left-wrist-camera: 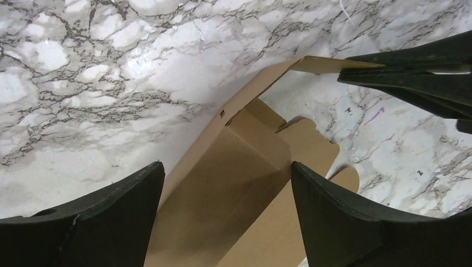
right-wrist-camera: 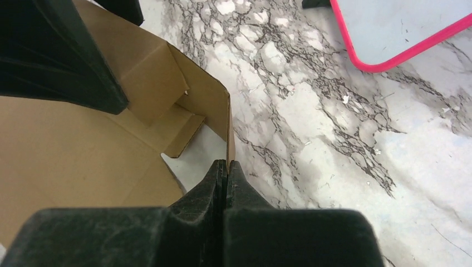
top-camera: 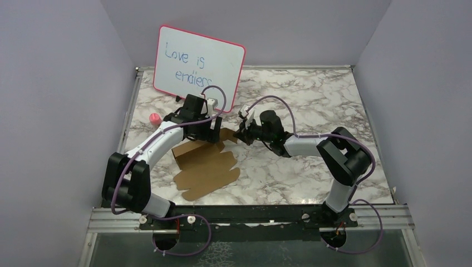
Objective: Fold the paper box
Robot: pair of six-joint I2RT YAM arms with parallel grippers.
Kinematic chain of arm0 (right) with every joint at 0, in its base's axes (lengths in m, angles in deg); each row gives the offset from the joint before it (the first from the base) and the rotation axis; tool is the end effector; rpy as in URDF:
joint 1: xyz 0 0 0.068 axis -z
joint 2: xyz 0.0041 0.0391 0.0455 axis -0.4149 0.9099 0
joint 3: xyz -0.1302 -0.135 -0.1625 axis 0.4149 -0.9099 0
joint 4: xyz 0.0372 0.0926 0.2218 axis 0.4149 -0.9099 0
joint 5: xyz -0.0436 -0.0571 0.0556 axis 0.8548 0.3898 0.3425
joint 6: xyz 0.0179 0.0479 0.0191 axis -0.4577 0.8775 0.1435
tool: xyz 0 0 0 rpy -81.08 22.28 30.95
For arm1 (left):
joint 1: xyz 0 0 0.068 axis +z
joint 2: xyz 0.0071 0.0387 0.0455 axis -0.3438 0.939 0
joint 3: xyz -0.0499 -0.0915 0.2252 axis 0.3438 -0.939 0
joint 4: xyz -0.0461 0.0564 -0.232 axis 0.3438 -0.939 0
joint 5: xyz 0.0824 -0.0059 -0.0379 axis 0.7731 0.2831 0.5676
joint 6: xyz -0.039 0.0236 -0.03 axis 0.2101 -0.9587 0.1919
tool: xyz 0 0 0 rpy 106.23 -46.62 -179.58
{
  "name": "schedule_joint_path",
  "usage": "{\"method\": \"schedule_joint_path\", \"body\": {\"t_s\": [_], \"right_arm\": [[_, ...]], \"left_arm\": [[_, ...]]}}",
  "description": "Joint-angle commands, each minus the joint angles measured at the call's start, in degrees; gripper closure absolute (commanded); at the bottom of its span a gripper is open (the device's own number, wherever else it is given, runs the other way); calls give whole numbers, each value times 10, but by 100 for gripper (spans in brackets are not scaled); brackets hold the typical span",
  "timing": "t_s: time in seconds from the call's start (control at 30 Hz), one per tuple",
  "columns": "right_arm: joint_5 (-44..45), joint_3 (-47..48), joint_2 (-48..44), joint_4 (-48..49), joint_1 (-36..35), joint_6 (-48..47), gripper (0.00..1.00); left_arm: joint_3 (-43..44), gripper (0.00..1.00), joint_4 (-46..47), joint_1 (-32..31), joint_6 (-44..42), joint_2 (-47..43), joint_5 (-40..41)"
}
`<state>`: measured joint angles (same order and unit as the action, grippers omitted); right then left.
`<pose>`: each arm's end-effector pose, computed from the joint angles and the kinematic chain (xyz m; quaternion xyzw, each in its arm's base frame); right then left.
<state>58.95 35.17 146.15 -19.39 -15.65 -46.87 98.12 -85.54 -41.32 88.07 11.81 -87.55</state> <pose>0.2636 0.2406 0.1613 -0.4055 0.7045 0.3242 0.4838 0.2613 -0.1088 0.2216 0.1630 0.9347 -0.1577 0.2737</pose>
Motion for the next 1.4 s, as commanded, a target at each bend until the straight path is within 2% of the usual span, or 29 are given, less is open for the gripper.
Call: {"method": "schedule_joint_path", "body": {"t_s": [0.0,0.17,0.43,0.67,0.87,0.97,1.37], "right_arm": [[37,-8,-25,14,-4,-13,99],[63,6,-28,-2,-4,-55,99],[50,36,-27,-64,6,-134,99],[21,44,-31,-87,28,-164,99],[5,37,-31,-66,31,-158,99],[-7,32,-33,-63,32,-155,99],[8,9,-58,-66,22,-82,99]], "left_arm": [[22,16,-23,-9,-18,15,20],[48,16,-33,-17,-29,23,-4],[103,11,-69,-17,-80,43,0],[117,11,-88,-17,-103,69,-39],[117,11,-89,-17,-108,93,-38],[119,14,-90,-17,-107,106,-35],[117,40,-90,-17,-92,121,-18]]}}
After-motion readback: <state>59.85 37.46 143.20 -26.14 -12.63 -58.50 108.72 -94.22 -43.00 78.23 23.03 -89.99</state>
